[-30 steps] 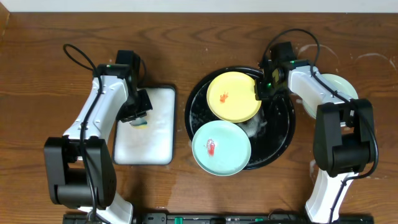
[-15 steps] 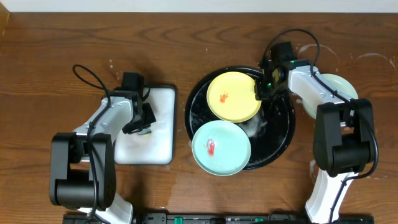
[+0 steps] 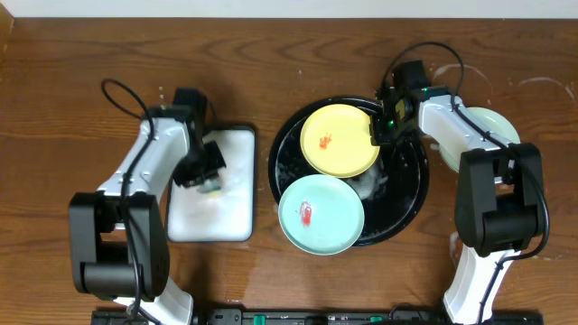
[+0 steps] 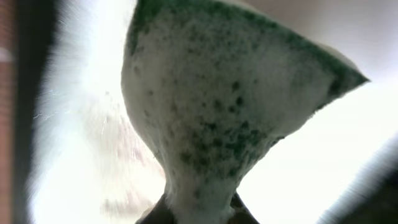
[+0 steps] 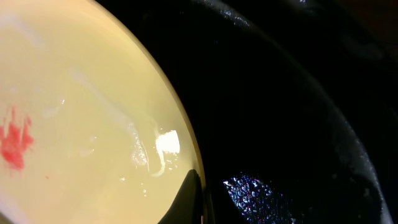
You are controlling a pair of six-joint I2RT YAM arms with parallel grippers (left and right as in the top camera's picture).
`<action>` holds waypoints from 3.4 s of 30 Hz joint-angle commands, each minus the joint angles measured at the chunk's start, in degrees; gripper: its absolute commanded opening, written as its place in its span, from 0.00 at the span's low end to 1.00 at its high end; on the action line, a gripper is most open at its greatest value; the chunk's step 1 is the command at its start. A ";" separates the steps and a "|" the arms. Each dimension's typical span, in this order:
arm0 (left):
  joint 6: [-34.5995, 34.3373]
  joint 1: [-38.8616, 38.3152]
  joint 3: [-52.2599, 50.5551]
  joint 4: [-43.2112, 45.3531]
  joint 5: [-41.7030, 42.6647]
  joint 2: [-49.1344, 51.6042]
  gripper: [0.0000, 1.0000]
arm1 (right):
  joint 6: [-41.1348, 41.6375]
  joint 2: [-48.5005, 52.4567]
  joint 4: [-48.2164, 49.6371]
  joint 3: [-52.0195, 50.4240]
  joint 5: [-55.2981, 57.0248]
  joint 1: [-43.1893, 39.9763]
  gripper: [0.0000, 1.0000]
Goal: Clean dirty plates on tray and stack at the side
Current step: 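Bring the sponge with the left gripper to the yellow plate, then scrub the yellow plate with the sponge while the right gripper holds it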
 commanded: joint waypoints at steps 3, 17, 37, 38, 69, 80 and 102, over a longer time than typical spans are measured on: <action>0.20 -0.07 11.52 -6.49 2.43 0.11 0.08 | -0.17 0.46 -1.05 -0.07 1.36 0.52 0.01; 2.05 -6.78 10.40 -1.09 7.17 0.66 0.08 | -0.15 0.46 -1.11 -0.07 1.36 0.46 0.01; -12.90 -28.20 16.87 33.46 20.02 15.15 0.07 | -0.17 0.46 -2.45 -0.07 1.36 0.96 0.01; -14.08 -28.22 16.87 34.97 21.49 17.03 0.07 | -0.17 0.46 -2.45 -0.07 1.33 0.96 0.01; -13.75 -29.20 26.21 9.92 2.12 29.22 0.07 | -0.17 0.48 -3.34 -0.07 1.33 0.96 0.01; -18.93 -33.92 26.21 15.76 27.26 30.99 0.08 | -0.17 0.46 -3.32 -0.07 1.36 0.94 0.01; -8.76 -21.46 28.26 10.16 -0.87 30.99 0.07 | -0.20 0.46 -3.32 -0.07 1.36 0.94 0.01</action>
